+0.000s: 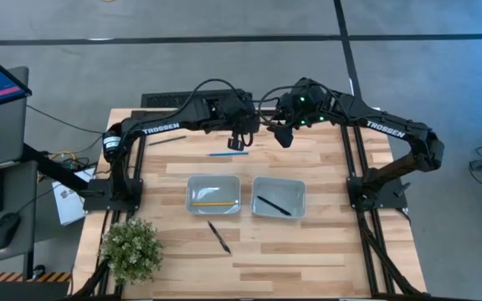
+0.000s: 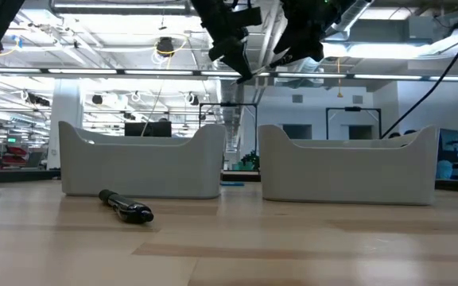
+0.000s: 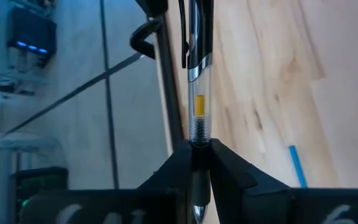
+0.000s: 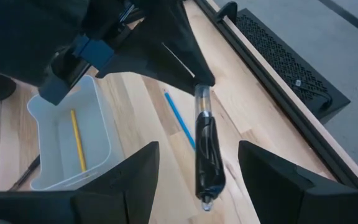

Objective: Sort pens & pencils
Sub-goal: Put the top black pen into the right gray bin

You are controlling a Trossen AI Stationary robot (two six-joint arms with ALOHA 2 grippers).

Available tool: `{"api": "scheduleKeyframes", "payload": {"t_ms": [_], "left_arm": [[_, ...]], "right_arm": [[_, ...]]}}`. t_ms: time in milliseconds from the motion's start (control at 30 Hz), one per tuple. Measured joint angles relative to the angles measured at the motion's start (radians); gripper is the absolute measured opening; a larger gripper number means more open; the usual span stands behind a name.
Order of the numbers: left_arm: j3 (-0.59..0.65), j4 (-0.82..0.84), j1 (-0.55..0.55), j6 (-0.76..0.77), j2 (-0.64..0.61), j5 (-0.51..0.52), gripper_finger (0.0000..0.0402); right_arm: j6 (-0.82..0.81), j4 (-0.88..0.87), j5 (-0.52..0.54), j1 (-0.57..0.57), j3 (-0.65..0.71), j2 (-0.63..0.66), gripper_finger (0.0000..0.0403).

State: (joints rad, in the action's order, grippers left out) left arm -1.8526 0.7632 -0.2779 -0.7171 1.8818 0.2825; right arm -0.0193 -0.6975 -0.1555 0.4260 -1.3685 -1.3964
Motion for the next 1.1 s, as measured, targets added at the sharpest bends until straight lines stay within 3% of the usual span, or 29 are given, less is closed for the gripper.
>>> {"api": "scheduleKeyframes", "payload": {"t_ms": [333,500,667,1100], "left_arm": [[0.000,-0.022,0.020,-0.024,0.000,0.020,0.0023],[0.000,-0.023,0.024,-0.024,0.000,0.024,0.0023],[0.000,-0.054,0.033,-0.045,0.000,0.104,0.0023],[0.001,-0.079,0.061,-0.072,0.001,0.111,0.0023]], "right_arm": [[0.000,-0.001,0.000,0.000,0.000,0.000,0.0235],[0.000,-0.001,0.000,0.001,0.000,0.000,0.0200],[-0.015,-0.003,0.000,0.001,0.000,0.000,0.0158],[-0.015,-0.007,-0.003,0.000,0.000,0.000,0.0091]]}}
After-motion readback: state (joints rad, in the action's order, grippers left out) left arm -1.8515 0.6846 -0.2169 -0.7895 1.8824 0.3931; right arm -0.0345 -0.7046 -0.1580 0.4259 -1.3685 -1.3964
